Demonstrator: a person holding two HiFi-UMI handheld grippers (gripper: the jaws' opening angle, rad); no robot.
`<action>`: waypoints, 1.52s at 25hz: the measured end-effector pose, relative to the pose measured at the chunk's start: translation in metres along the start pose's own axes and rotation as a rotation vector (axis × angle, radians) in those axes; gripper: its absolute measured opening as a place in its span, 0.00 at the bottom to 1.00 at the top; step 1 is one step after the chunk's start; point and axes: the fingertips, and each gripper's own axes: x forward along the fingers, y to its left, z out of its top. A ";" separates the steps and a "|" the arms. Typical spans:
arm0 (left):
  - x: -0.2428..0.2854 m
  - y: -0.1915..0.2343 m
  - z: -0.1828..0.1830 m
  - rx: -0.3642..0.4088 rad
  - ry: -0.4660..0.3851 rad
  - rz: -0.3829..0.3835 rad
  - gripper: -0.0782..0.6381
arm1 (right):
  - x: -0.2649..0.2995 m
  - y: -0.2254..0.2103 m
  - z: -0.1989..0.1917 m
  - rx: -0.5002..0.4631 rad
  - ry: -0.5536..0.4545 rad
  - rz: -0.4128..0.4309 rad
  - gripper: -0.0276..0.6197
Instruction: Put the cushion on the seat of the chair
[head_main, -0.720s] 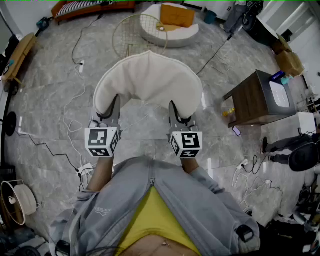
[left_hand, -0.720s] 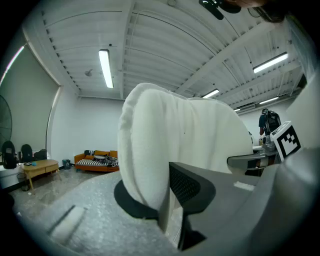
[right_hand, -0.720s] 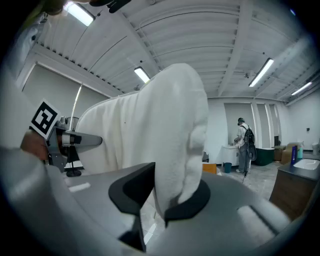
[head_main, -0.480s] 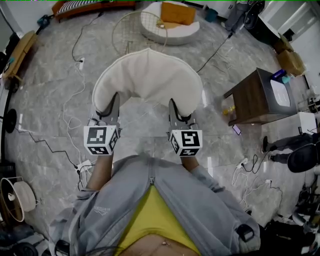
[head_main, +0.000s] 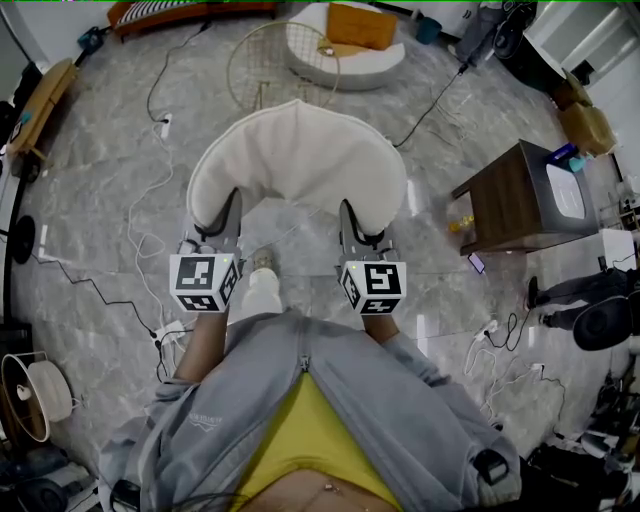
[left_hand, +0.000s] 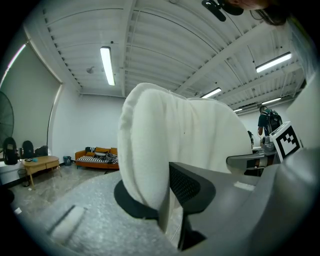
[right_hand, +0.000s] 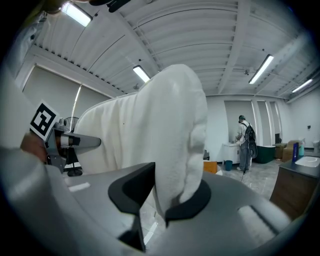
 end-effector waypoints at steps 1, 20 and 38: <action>0.005 0.003 -0.002 -0.002 0.000 0.000 0.21 | 0.005 0.000 -0.001 -0.001 0.001 -0.001 0.15; 0.193 0.141 0.009 -0.004 0.003 -0.084 0.21 | 0.223 -0.027 0.019 0.005 0.007 -0.088 0.15; 0.287 0.203 0.004 -0.026 0.010 -0.143 0.21 | 0.321 -0.041 0.021 0.007 0.025 -0.152 0.15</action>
